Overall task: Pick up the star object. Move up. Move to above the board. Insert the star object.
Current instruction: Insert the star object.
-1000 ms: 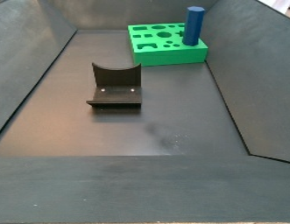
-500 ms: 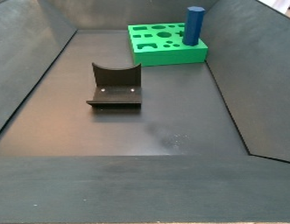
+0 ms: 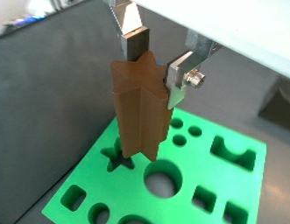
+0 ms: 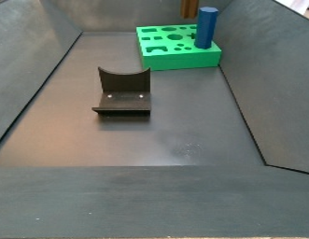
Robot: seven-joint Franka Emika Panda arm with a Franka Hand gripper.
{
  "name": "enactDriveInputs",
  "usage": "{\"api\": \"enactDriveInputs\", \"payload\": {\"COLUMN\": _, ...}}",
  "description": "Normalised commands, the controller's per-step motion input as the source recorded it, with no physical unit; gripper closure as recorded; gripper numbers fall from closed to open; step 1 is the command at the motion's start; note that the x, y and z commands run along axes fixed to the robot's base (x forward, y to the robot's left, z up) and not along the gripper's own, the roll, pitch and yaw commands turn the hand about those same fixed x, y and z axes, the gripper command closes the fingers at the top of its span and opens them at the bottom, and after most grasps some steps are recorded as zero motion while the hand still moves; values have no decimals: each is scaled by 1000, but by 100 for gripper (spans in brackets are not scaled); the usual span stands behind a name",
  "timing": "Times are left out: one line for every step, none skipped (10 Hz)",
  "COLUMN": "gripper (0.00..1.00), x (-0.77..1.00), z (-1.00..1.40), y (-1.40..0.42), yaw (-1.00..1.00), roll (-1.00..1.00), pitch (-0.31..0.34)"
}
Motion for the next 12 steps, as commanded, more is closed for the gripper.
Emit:
{"api": "enactDriveInputs", "payload": {"gripper": 100, "x": 0, "z": -640, "y": -126, "yaw": -994, "roll": 0, "pitch": 0}}
{"api": "enactDriveInputs", "payload": {"gripper": 100, "x": -14, "z": -606, "y": 0, "yaw": -1000, "roll": 24, "pitch": 0}}
{"api": "enactDriveInputs", "payload": {"gripper": 100, "x": -20, "z": -603, "y": 0, "yaw": -1000, "roll": 30, "pitch": 0}}
{"api": "enactDriveInputs", "payload": {"gripper": 100, "x": -14, "z": -626, "y": 0, "yaw": -1000, "roll": 11, "pitch": 0}}
{"api": "enactDriveInputs", "payload": {"gripper": 100, "x": -149, "z": -271, "y": -34, "yaw": -814, "roll": 0, "pitch": 29}}
{"api": "enactDriveInputs", "payload": {"gripper": 100, "x": -63, "z": 0, "y": 0, "yaw": 0, "roll": 0, "pitch": 0}}
{"api": "enactDriveInputs", "payload": {"gripper": 100, "x": -311, "z": -206, "y": 0, "yaw": -463, "roll": 6, "pitch": -33}}
{"api": "enactDriveInputs", "payload": {"gripper": 100, "x": -277, "z": -280, "y": 0, "yaw": -849, "roll": 0, "pitch": -23}}
{"api": "enactDriveInputs", "payload": {"gripper": 100, "x": -209, "z": -389, "y": 0, "yaw": -914, "roll": 0, "pitch": -37}}
{"api": "enactDriveInputs", "payload": {"gripper": 100, "x": -209, "z": -331, "y": -57, "yaw": -826, "roll": -13, "pitch": -54}}
{"api": "enactDriveInputs", "payload": {"gripper": 100, "x": -37, "z": -354, "y": -17, "yaw": -946, "roll": -57, "pitch": -44}}
{"api": "enactDriveInputs", "payload": {"gripper": 100, "x": 0, "z": -340, "y": -23, "yaw": -1000, "roll": -63, "pitch": -81}}
